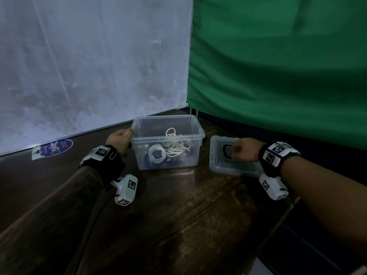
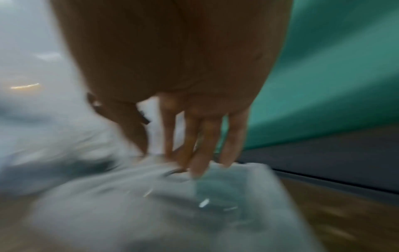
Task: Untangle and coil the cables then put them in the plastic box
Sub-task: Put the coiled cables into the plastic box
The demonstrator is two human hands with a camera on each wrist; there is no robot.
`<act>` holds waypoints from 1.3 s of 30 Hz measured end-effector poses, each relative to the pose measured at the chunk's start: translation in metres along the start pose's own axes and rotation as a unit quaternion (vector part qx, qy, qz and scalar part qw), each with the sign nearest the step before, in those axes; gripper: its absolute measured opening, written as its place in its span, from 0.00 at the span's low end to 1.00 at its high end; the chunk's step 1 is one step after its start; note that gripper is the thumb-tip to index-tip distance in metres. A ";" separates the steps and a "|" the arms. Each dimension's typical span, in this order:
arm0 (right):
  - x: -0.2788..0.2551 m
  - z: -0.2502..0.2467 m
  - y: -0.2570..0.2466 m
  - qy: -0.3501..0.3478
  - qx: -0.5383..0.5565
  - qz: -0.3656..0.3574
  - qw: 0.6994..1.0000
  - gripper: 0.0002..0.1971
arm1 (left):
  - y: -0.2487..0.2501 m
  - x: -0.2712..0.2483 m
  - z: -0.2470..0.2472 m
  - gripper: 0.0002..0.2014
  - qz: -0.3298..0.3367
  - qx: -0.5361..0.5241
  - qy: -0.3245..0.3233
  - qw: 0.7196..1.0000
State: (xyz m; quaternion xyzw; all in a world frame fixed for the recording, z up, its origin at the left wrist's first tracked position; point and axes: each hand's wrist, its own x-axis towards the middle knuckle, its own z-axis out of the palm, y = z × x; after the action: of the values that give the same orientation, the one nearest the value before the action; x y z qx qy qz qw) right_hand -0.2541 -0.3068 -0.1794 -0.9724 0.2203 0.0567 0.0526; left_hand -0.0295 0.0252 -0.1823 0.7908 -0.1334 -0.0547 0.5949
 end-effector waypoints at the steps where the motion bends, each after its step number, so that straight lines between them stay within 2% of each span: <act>1: 0.002 -0.004 0.009 0.035 -0.008 0.048 0.998 0.10 | 0.000 0.001 0.000 0.13 -0.001 0.001 -0.001 1.000; 2: 0.005 -0.004 0.019 0.048 -0.016 0.100 0.994 0.13 | -0.001 0.001 0.000 0.13 -0.001 0.000 -0.002 1.000; 4: 0.007 0.000 0.031 0.012 -0.020 0.172 0.985 0.20 | -0.002 0.003 0.000 0.14 0.004 0.000 -0.001 1.000; 6: 0.013 0.008 0.040 -0.030 -0.007 0.196 0.980 0.23 | -0.002 0.004 0.001 0.12 0.007 -0.001 -0.002 1.000; 9: 0.016 0.012 0.044 -0.031 0.038 0.208 0.977 0.12 | -0.004 0.004 0.001 0.12 0.004 -0.011 0.000 1.000; 12: 0.016 0.011 0.045 -0.022 0.055 0.208 0.976 0.15 | -0.002 0.003 0.002 0.12 -0.003 -0.019 0.002 1.000; 18: 0.011 0.008 0.049 -0.023 0.070 0.194 0.978 0.15 | 0.001 0.001 0.002 0.11 -0.011 -0.024 0.002 1.000; 27: -0.011 -0.053 0.053 0.102 0.155 0.220 0.958 0.16 | 0.002 0.003 0.003 0.14 -0.027 -0.037 0.004 0.999; 30: -0.006 -0.073 0.035 0.165 0.181 0.194 0.950 0.18 | 0.002 0.002 0.003 0.15 -0.022 -0.023 0.017 0.999; 34: 0.007 -0.093 -0.005 0.233 0.213 0.106 0.943 0.15 | 0.018 0.004 -0.006 0.31 0.045 0.058 0.063 0.995; 36: 0.012 -0.101 -0.029 0.253 0.218 0.060 0.941 0.13 | 0.039 0.004 -0.008 0.28 0.094 0.058 0.082 0.991; 38: 0.015 -0.108 -0.054 0.272 0.203 0.005 0.941 0.12 | 0.066 0.002 -0.007 0.21 0.124 0.008 0.060 0.990; 39: 0.016 -0.110 -0.066 0.274 0.188 -0.028 0.943 0.12 | 0.081 -0.001 -0.006 0.20 0.118 -0.038 0.034 0.992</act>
State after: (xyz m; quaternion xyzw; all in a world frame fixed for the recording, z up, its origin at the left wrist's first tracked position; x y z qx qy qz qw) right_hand -0.2013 -0.2686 -0.0674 -0.9285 0.2058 -0.2561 0.1733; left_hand -0.0413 0.0105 -0.1035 0.7480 -0.2034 0.0378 0.6307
